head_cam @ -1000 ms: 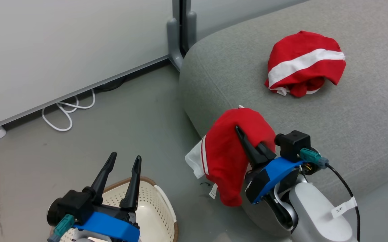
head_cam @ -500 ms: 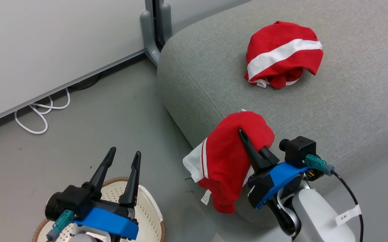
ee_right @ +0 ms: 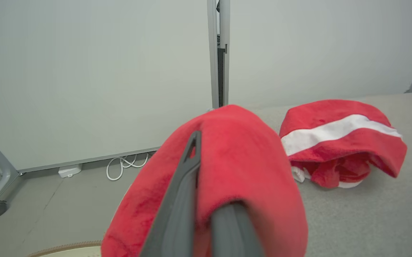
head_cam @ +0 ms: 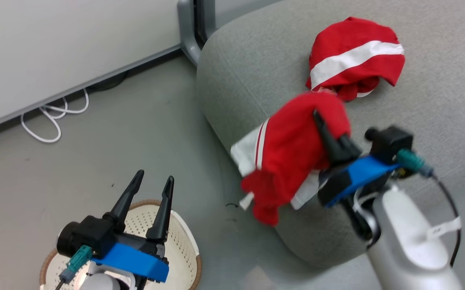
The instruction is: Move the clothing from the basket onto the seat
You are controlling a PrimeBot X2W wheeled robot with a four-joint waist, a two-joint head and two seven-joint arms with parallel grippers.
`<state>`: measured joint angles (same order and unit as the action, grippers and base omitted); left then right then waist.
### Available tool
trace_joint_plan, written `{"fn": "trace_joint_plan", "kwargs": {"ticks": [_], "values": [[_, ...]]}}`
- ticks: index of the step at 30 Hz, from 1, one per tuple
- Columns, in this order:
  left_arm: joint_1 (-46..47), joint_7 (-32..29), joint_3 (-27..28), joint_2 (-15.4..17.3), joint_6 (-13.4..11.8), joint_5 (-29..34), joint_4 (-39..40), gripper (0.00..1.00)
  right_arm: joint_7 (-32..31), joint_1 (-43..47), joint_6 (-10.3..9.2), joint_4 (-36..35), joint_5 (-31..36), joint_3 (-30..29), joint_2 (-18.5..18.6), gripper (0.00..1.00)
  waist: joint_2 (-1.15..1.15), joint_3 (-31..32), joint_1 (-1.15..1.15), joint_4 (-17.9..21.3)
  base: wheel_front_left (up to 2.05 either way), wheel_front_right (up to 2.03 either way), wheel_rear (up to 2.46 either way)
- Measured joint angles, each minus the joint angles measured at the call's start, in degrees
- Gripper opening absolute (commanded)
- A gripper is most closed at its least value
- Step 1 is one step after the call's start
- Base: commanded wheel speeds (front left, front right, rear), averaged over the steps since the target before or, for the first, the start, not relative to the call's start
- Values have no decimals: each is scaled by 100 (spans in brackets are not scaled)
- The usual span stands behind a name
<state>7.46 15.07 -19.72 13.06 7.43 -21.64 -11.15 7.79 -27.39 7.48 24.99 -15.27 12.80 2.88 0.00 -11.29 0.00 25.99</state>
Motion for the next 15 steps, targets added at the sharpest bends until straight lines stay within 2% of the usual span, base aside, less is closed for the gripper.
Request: {"fn": "trace_joint_plan", "kwargs": {"ticks": [5,15], "values": [[220,0,-110,84,0,49,83,100,-86,-703,0,-207,261,-634,136,0,0,-285,0,-112,0,0,0],[875,0,-331,337,0,120,410,100,-538,-2426,0,-638,238,-2157,842,0,0,-1184,0,-442,0,0,0]]}}
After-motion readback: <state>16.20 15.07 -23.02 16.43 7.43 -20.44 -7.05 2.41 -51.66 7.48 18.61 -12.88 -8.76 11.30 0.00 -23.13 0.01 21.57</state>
